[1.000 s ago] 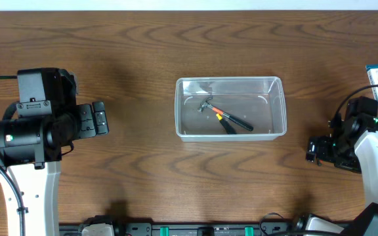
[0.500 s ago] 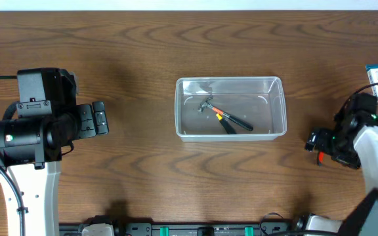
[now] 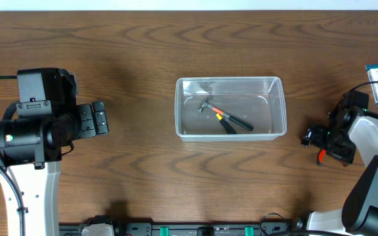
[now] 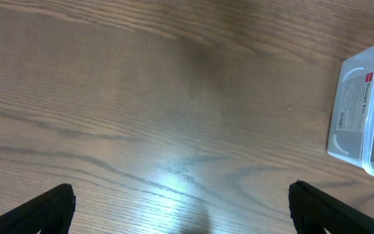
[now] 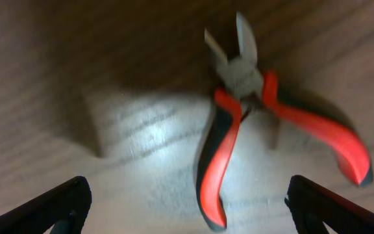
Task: Pack container
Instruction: 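Close the right gripper on the pliers' handles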
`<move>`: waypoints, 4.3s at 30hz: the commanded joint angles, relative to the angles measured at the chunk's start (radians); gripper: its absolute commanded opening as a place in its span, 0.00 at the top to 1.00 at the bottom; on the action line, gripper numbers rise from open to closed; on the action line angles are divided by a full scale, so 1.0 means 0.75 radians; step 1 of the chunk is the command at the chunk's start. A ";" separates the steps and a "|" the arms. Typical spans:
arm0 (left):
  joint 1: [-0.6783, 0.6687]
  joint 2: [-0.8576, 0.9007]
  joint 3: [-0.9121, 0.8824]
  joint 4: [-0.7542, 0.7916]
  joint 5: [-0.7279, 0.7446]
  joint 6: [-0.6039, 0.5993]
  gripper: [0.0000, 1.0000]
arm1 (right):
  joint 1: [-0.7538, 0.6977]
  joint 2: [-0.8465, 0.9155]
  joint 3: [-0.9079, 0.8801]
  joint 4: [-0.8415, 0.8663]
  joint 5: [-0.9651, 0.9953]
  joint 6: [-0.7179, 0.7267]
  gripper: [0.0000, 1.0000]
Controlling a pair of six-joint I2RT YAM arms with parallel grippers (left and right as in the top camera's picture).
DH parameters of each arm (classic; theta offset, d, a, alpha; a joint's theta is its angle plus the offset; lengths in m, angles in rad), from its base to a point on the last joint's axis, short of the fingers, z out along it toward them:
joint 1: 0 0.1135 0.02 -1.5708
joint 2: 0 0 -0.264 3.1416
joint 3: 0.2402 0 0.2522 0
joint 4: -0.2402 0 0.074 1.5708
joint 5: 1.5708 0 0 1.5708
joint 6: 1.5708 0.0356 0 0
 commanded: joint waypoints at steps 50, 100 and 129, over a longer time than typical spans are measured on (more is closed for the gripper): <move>0.007 0.007 0.005 -0.004 -0.010 -0.013 0.02 | -0.021 0.009 -0.135 0.155 -0.009 0.011 0.01; 0.007 0.007 0.005 -0.004 -0.011 -0.013 0.02 | -0.021 0.009 -0.135 0.189 -0.049 0.166 0.72; 0.007 0.007 0.005 -0.004 -0.010 -0.013 0.02 | -0.021 0.009 -0.041 0.105 -0.044 0.030 0.84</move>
